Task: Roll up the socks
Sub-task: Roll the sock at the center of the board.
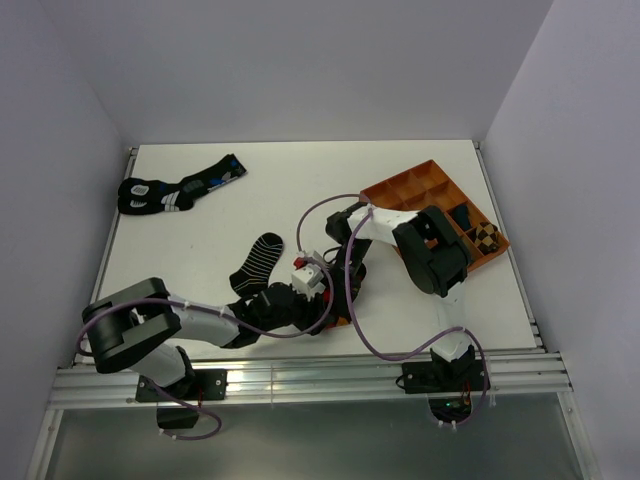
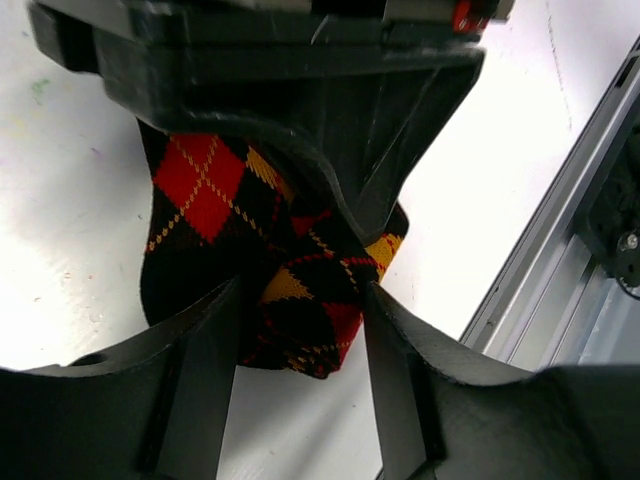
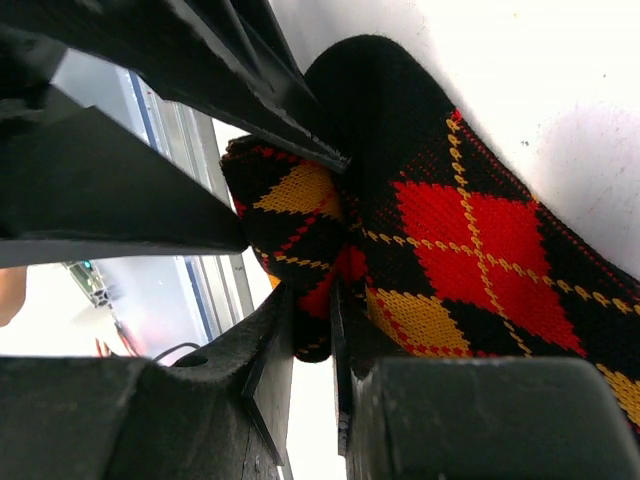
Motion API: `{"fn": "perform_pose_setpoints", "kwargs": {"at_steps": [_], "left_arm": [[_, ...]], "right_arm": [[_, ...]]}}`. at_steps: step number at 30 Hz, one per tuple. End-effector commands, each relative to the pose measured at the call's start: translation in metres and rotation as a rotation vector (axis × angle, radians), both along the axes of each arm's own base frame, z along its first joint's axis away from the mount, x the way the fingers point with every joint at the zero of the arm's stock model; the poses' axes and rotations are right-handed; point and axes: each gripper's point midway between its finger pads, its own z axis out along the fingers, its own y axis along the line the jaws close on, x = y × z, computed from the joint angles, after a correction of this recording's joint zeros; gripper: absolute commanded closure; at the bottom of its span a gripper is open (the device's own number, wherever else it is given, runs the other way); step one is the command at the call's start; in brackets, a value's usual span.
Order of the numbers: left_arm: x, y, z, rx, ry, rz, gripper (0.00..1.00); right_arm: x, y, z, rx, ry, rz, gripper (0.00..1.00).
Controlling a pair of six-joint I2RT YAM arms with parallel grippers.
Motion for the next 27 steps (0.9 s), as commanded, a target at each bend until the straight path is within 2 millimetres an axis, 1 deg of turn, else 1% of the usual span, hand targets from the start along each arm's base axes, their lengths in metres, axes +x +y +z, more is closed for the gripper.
{"fn": "perform_pose_setpoints", "kwargs": {"at_steps": [1, 2, 5, 6, 7, 8, 9, 10, 11, 13, 14, 17, 22, 24, 25, 27], "left_arm": [[-0.001, -0.018, 0.017, -0.08, -0.025, -0.047, 0.46], [-0.002, -0.018, 0.011, -0.07, -0.01, -0.047, 0.48], [-0.006, -0.018, 0.003, -0.065, 0.026, -0.052, 0.65], [-0.009, -0.018, 0.001, -0.062, 0.04, -0.06, 0.76], [-0.01, -0.018, -0.003, -0.052, 0.054, -0.061, 0.82], [-0.012, -0.017, -0.009, -0.037, 0.085, -0.052, 0.87], [-0.012, -0.017, -0.012, -0.027, 0.102, -0.049, 0.96], [-0.012, -0.019, -0.013, -0.024, 0.114, -0.042, 0.99], [-0.014, -0.015, -0.023, 0.013, 0.16, -0.021, 1.0], [-0.013, -0.013, -0.029, 0.038, 0.191, 0.008, 1.0], [-0.015, -0.008, -0.036, 0.06, 0.235, 0.04, 1.0], [-0.018, -0.004, -0.042, 0.074, 0.306, 0.089, 1.0], [-0.024, 0.004, -0.052, 0.129, 0.412, 0.159, 1.0], [-0.026, 0.001, -0.052, 0.131, 0.446, 0.166, 1.0], [-0.028, 0.004, -0.055, 0.154, 0.469, 0.178, 1.0], [-0.029, 0.001, -0.056, 0.163, 0.503, 0.196, 1.0]], "right_arm": [[0.019, -0.003, -0.017, -0.022, -0.091, 0.022, 0.78], [0.019, -0.003, -0.018, -0.021, -0.095, 0.021, 0.78], [0.022, -0.004, -0.019, -0.027, -0.118, 0.01, 0.78], [0.025, -0.004, -0.017, -0.022, -0.137, 0.0, 0.77], [0.026, -0.004, -0.015, -0.025, -0.147, -0.011, 0.75], [0.027, -0.004, -0.017, -0.024, -0.165, -0.016, 0.69], [0.029, -0.004, -0.012, -0.016, -0.185, -0.023, 0.66], [0.03, -0.003, -0.01, -0.014, -0.196, -0.032, 0.63], [0.032, -0.003, -0.011, -0.015, -0.216, -0.038, 0.58], [0.037, -0.002, -0.003, -0.009, -0.255, -0.061, 0.55], [0.041, -0.002, 0.002, -0.001, -0.281, -0.074, 0.53], [0.049, -0.004, 0.006, -0.011, -0.327, -0.108, 0.5], [0.07, -0.013, 0.016, -0.03, -0.398, -0.211, 0.48], [0.075, -0.017, 0.021, -0.02, -0.425, -0.239, 0.48], [0.079, -0.021, 0.022, -0.031, -0.438, -0.262, 0.48], [0.081, -0.025, 0.026, -0.026, -0.463, -0.277, 0.48]]}}
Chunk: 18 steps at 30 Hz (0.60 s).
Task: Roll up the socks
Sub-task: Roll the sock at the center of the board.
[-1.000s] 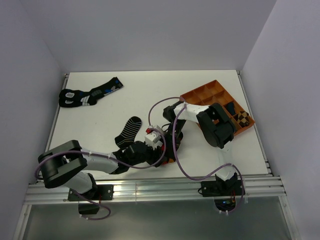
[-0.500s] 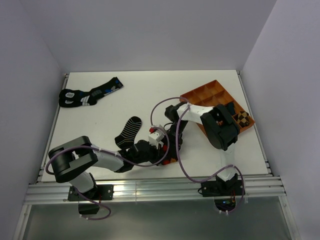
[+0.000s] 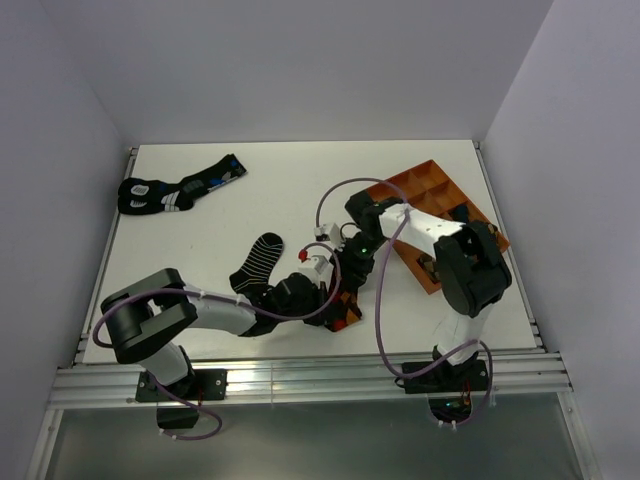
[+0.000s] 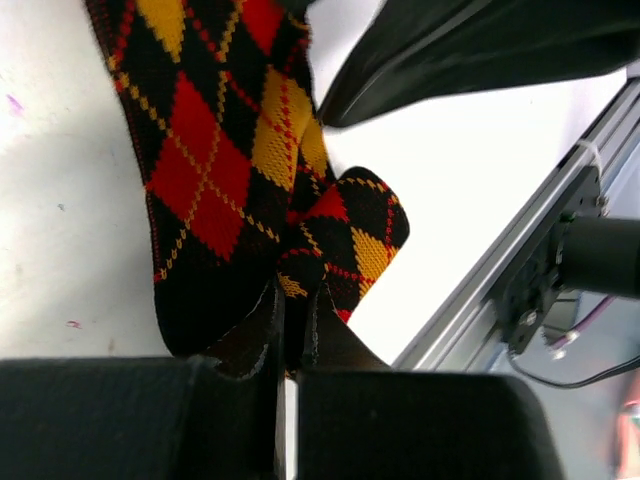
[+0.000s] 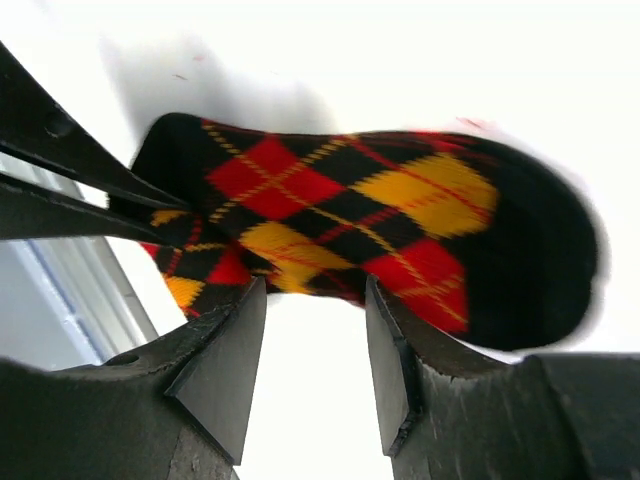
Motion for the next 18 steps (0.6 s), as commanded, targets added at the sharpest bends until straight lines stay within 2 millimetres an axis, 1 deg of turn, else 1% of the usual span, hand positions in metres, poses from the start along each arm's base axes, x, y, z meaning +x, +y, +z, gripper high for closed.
{"fn": "perform_pose_setpoints", "kwargs": {"at_steps": [1, 2, 3, 4, 5, 6, 8, 10, 13, 16, 18], "left_arm": [[-0.029, 0.033, -0.05, 0.22, 0.201, 0.019, 1.0], [-0.031, 0.035, -0.054, 0.237, 0.231, 0.036, 1.0], [-0.028, 0.03, -0.051, 0.232, 0.23, 0.036, 1.0], [-0.032, 0.032, -0.053, 0.242, 0.254, 0.036, 1.0], [-0.033, 0.032, -0.055, 0.252, 0.269, 0.041, 1.0], [-0.03, 0.028, -0.052, 0.25, 0.265, 0.045, 0.99], [-0.031, 0.029, -0.052, 0.271, 0.27, 0.047, 1.0], [-0.031, 0.025, -0.048, 0.259, 0.268, 0.04, 1.0], [-0.031, 0.024, -0.043, 0.258, 0.263, 0.041, 1.0], [-0.033, 0.024, -0.041, 0.258, 0.261, 0.04, 1.0], [-0.034, 0.025, -0.043, 0.262, 0.26, 0.041, 1.0]], "right_arm": [[0.02, -0.006, 0.014, 0.023, -0.111, -0.064, 0.48], [0.02, -0.007, 0.017, 0.031, -0.12, -0.07, 0.48], [0.02, -0.009, 0.018, 0.033, -0.123, -0.08, 0.48], [0.018, -0.011, 0.019, 0.036, -0.123, -0.082, 0.48], [0.02, -0.014, 0.023, 0.047, -0.138, -0.09, 0.48], [0.019, -0.015, 0.024, 0.05, -0.148, -0.092, 0.48], [0.018, -0.02, 0.022, 0.051, -0.16, -0.095, 0.46], [0.018, -0.021, 0.019, 0.04, -0.152, -0.105, 0.46], [0.033, -0.023, 0.01, -0.009, -0.176, -0.184, 0.46], [0.05, -0.023, 0.013, -0.02, -0.228, -0.231, 0.43], [0.058, -0.02, 0.015, -0.021, -0.237, -0.252, 0.4]]}}
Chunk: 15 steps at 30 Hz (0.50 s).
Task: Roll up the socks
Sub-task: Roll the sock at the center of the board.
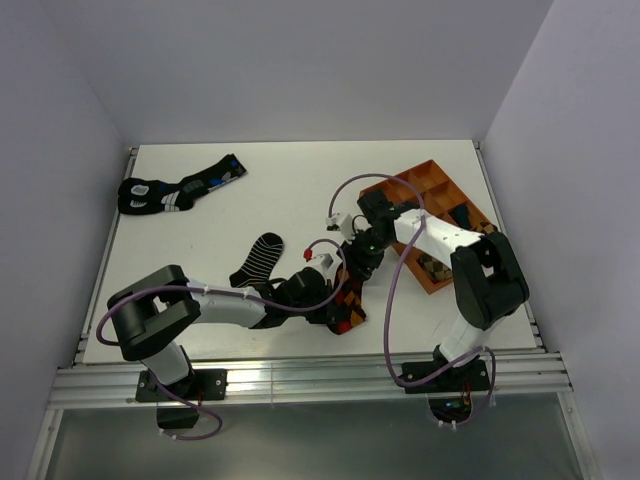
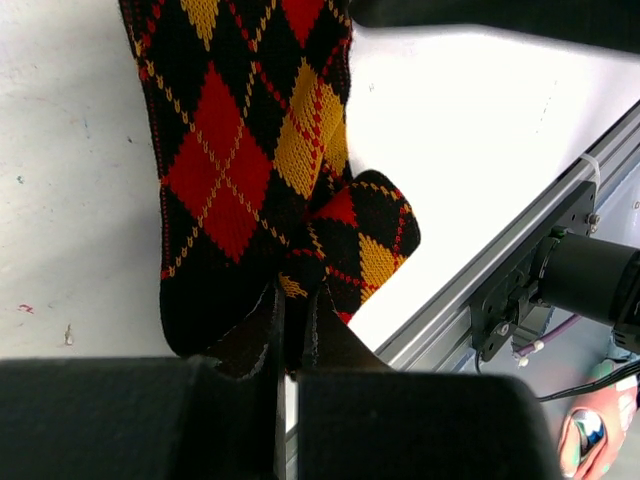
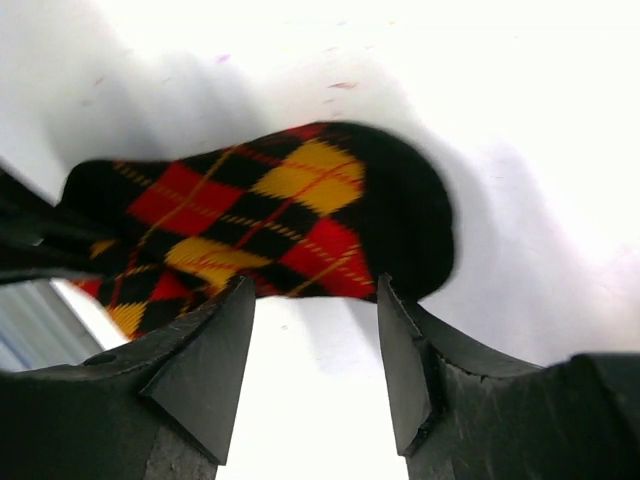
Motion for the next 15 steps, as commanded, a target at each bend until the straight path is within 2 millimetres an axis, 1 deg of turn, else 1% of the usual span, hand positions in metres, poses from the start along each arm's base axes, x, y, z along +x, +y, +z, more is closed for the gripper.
{"fn": "perform_pose_setpoints", "kwargs": {"at_steps": [1, 3, 4, 5, 8, 10, 13, 15], "left_arm": [[-0.029, 0.036, -0.041, 0.192, 0.096, -0.032, 1.0], [-0.03, 0.037, -0.042, 0.191, 0.095, -0.034, 1.0], [-0.031, 0.036, -0.042, 0.189, 0.096, -0.035, 1.0], [-0.031, 0.036, -0.042, 0.189, 0.095, -0.036, 1.0], [-0.032, 0.036, -0.042, 0.186, 0.096, -0.037, 1.0], [-0.033, 0.035, -0.043, 0.184, 0.095, -0.041, 1.0], [-0.033, 0.036, -0.044, 0.189, 0.095, -0.043, 1.0], [-0.032, 0.035, -0.044, 0.19, 0.092, -0.046, 1.0]], "right_arm": [[0.038, 0.002, 0.01, -0.017, -0.106, -0.098, 0.4], [0.047, 0.001, 0.009, -0.032, -0.123, -0.111, 0.36], [0.054, 0.002, 0.012, -0.038, -0.138, -0.114, 0.35], [0.052, 0.001, 0.005, -0.051, -0.111, -0.113, 0.35], [0.056, -0.001, -0.001, -0.07, -0.106, -0.118, 0.34], [0.056, -0.003, -0.006, -0.078, -0.107, -0.113, 0.32], [0.049, -0.004, -0.015, -0.095, -0.057, -0.091, 0.32], [0.047, -0.004, -0.019, -0.096, -0.045, -0.078, 0.32]]}}
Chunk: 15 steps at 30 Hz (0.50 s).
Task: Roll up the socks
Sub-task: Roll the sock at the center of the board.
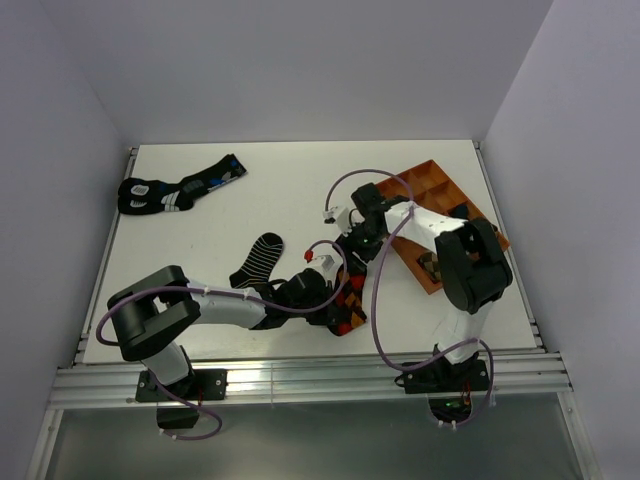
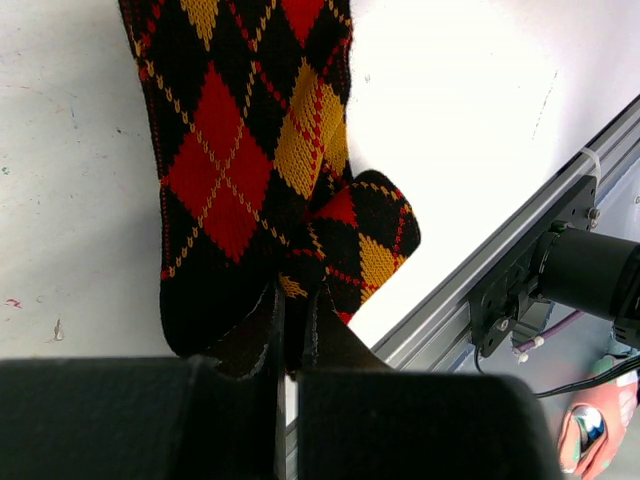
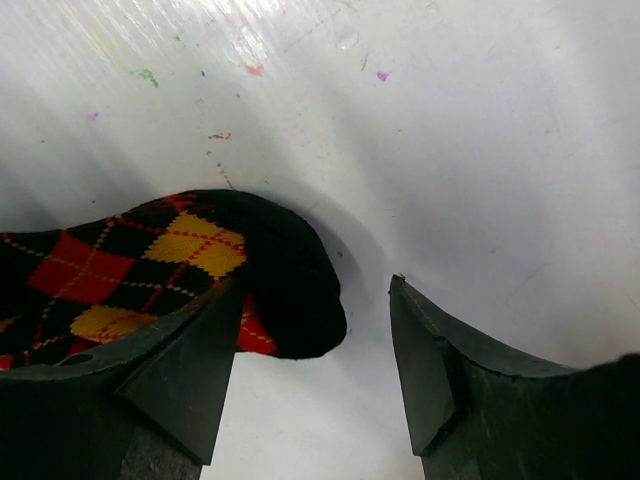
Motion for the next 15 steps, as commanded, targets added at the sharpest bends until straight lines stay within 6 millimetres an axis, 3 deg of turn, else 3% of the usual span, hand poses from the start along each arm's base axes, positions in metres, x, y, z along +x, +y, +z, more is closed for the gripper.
{"fn": "perform_pose_setpoints", "kwargs": {"at_steps": [1, 3, 7, 15], "left_arm": [[-0.027, 0.036, -0.044, 0.189, 0.086, -0.038, 1.0], [-0.026, 0.035, -0.042, 0.191, 0.079, -0.037, 1.0], [-0.024, 0.032, -0.041, 0.192, 0.066, -0.045, 1.0], [-0.028, 0.023, -0.039, 0.209, 0.031, -0.08, 1.0]], "right_arm": [[0.005, 0.0, 0.001, -0.003, 0.006, 0.013, 0.33], [0.004, 0.002, 0.002, 0.01, 0.014, 0.027, 0.37], [-0.002, 0.005, 0.0, 0.017, 0.052, 0.041, 0.62], [0.016, 0.013, 0.002, 0.013, 0.023, 0.029, 0.82]]}}
